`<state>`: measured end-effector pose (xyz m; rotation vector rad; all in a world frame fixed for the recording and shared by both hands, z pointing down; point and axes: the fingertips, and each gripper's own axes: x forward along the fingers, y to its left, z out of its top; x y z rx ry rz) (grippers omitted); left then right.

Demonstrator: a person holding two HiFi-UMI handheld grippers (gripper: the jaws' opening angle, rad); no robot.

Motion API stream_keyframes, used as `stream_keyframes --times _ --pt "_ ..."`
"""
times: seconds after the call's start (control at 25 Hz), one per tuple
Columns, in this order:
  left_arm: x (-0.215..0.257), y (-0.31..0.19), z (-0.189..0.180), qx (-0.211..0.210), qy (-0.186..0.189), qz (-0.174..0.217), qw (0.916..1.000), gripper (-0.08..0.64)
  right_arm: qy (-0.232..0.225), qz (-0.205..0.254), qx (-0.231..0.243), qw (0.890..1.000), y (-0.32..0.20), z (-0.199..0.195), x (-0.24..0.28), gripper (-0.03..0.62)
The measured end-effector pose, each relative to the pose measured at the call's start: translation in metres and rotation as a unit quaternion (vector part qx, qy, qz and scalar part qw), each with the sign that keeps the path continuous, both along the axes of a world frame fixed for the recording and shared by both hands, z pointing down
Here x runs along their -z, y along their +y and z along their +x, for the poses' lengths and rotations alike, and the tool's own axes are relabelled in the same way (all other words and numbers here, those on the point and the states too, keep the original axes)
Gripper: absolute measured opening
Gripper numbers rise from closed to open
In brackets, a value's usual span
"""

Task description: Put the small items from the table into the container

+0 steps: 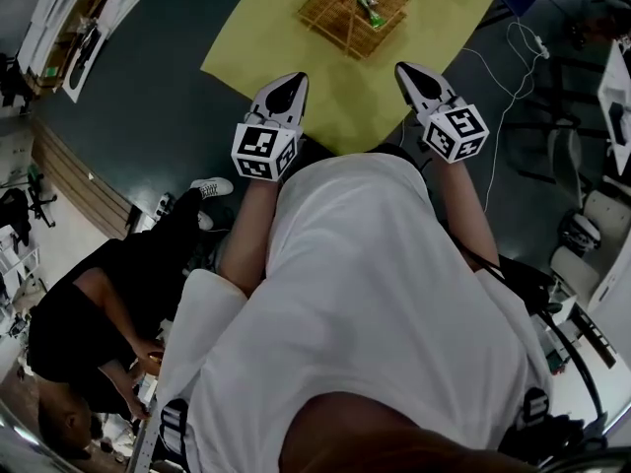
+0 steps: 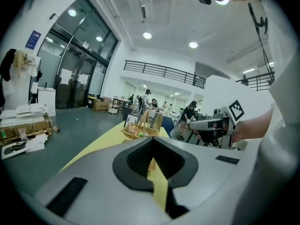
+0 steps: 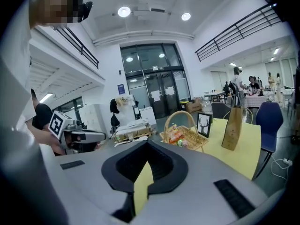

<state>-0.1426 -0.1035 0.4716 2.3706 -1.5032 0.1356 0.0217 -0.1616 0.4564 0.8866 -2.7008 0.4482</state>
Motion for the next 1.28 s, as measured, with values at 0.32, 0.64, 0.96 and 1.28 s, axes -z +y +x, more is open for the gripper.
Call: stream_keyframes --times 0.32,0.64,0.96,1.28 --pt "0.003 0.009 -0.005 -0.037 -0.004 0.010 0.9993 0.008 -0.006 0.001 -0.044 0.999 0.015 0.015 0.004 0.014" --pt "-0.001 0.018 0.013 -0.069 0.003 0.006 0.9976 0.008 -0.016 -0.005 -0.068 0.998 0.043 0.027 0.004 0.014" --pt "0.001 0.045 0.049 -0.055 -0.010 0.013 0.9983 0.008 -0.033 0.006 -0.071 0.997 0.070 0.075 0.010 0.014" --pt "0.009 0.119 0.112 -0.015 -0.015 0.022 0.9995 0.008 -0.028 0.013 -0.038 0.999 0.144 0.136 0.017 0.014"
